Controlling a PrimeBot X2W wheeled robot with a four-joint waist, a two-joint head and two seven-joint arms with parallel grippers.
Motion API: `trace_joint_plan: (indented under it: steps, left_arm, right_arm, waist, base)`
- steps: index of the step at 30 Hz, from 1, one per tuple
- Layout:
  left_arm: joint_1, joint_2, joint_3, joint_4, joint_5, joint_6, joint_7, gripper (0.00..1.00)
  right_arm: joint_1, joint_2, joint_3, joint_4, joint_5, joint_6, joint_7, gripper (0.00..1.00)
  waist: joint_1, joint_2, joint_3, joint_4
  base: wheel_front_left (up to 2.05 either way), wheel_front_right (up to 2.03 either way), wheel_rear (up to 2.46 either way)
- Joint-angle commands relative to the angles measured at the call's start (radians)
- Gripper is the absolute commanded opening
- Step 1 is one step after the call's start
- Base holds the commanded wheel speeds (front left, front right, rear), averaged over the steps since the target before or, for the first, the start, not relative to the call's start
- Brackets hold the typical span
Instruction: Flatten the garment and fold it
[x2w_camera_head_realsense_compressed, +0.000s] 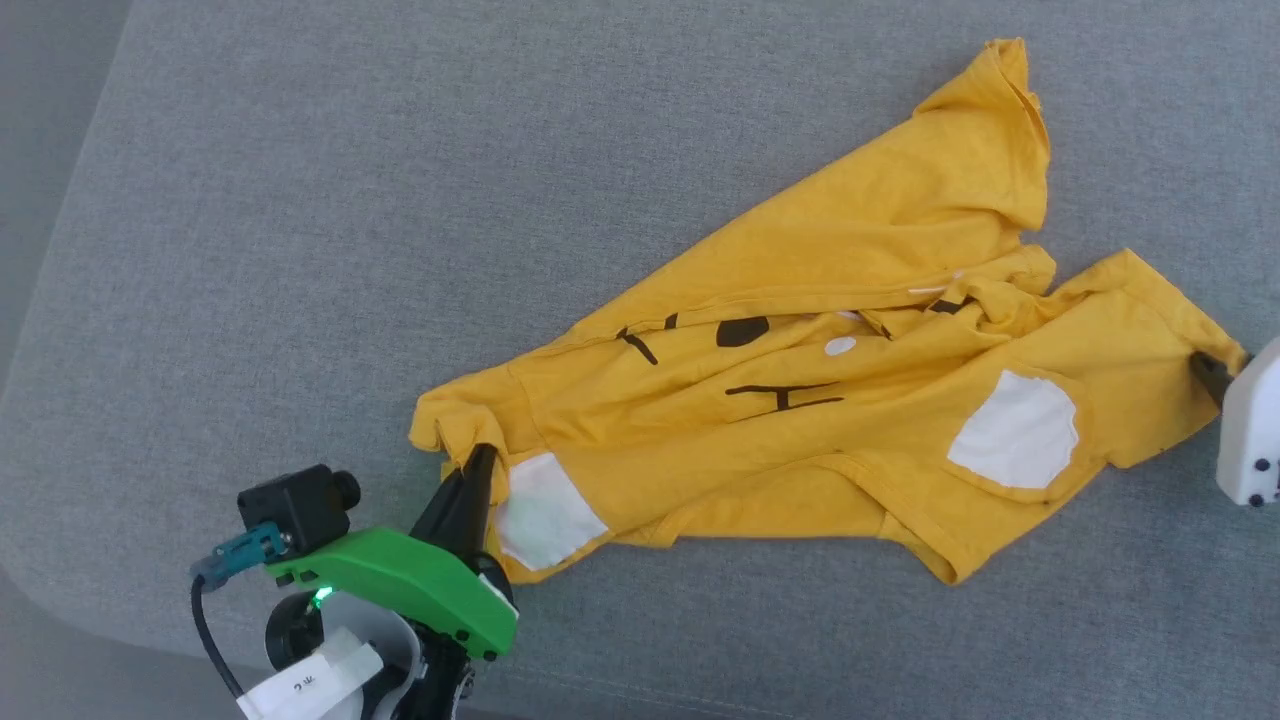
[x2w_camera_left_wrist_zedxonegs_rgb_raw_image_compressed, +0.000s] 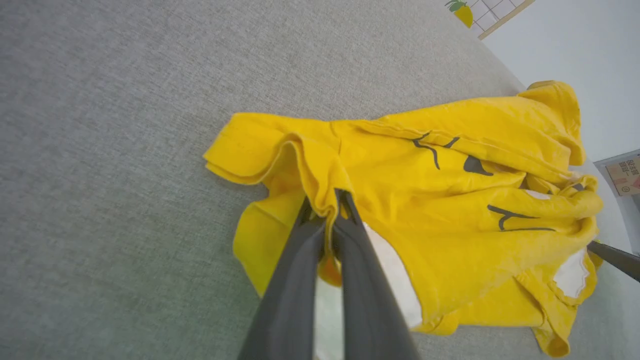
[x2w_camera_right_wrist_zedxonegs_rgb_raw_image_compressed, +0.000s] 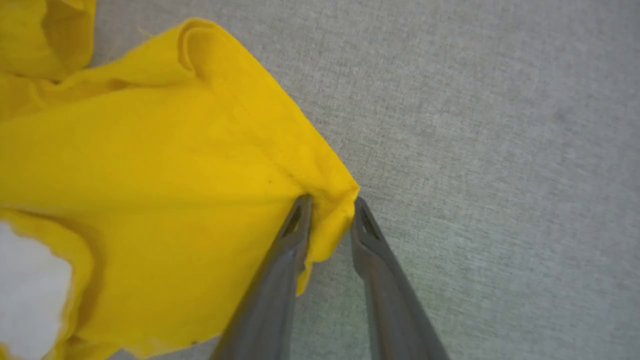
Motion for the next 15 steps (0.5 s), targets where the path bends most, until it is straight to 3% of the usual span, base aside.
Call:
trace_joint_plan:
  steps: [1, 10, 15]
  left_arm:
    - [-0.006, -0.002, 0.005, 0.004, -0.005, -0.007, -0.009, 0.00]
    - [-0.030, -0.023, 0.041, 0.022, -0.039, -0.026, -0.056, 0.00]
    - [-0.127, -0.032, 0.061, -0.007, -0.082, -0.041, -0.026, 0.00]
  right_arm:
    - [0.014, 0.026, 0.007, 0.029, 0.005, -0.001, 0.003, 0.00]
    - [0.003, 0.248, -0.224, -0.019, 0.037, -0.001, -0.290, 0.00]
    - [-0.063, 0.345, -0.247, -0.093, 0.102, -0.001, -0.364, 0.00]
  waist:
    - [0.0000, -0.0001, -0.005, -0.007]
    - [0.0000, -0.0001, -0.145, -0.066]
    - [0.0000, -0.0001, -0.226, -0.098]
  base:
    - [0.00, 0.00, 0.00]
    - [0.00, 0.00, 0.00]
    - [0.00, 0.00, 0.00]
